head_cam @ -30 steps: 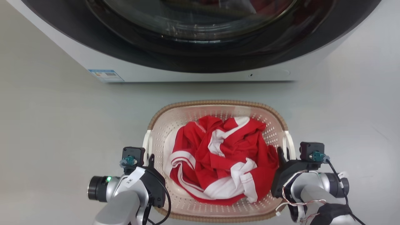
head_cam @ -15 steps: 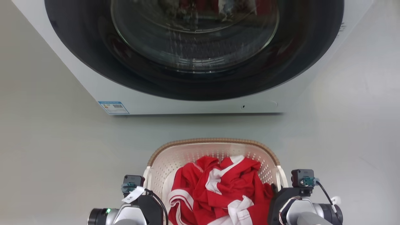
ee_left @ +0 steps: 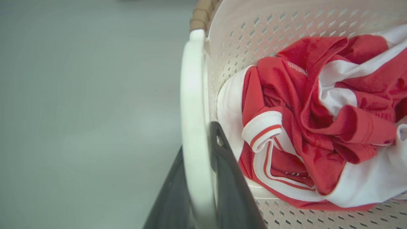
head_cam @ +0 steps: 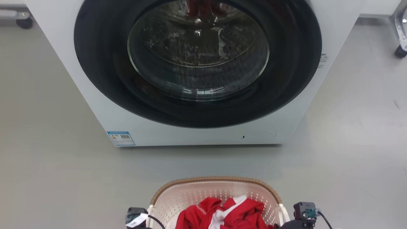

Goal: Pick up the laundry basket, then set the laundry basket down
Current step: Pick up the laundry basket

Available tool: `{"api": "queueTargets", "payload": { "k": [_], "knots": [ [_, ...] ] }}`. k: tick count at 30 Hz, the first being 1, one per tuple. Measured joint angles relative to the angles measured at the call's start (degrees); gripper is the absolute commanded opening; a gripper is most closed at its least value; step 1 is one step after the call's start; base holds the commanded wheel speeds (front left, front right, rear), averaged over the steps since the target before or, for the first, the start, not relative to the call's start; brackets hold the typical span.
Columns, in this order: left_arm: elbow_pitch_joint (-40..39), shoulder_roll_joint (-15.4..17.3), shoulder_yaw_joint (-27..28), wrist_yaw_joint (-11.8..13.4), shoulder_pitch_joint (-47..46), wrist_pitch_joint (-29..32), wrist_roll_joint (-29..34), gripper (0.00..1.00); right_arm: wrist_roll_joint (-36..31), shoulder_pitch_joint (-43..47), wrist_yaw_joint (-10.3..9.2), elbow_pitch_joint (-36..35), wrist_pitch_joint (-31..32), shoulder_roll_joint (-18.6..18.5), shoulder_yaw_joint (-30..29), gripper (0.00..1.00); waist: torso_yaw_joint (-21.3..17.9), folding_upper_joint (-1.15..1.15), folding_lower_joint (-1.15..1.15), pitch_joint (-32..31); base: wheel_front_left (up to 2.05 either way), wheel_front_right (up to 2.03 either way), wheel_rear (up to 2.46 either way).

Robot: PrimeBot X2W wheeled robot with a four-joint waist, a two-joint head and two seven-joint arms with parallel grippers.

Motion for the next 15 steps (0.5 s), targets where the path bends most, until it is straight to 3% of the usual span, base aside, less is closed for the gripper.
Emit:
{"api": "queueTargets", "payload": {
  "k": [15],
  "knots": [
    [0.7, 0.2, -1.0, -0.1, 3.5, 1.6, -0.6, 0.00, 4.6, 3.5, -0.19, -0.6, 1.0, -0.1, 4.0, 0.00, -0.1, 0.00, 0.00, -6.7, 0.00, 0.00, 0.00]
  ]
}}
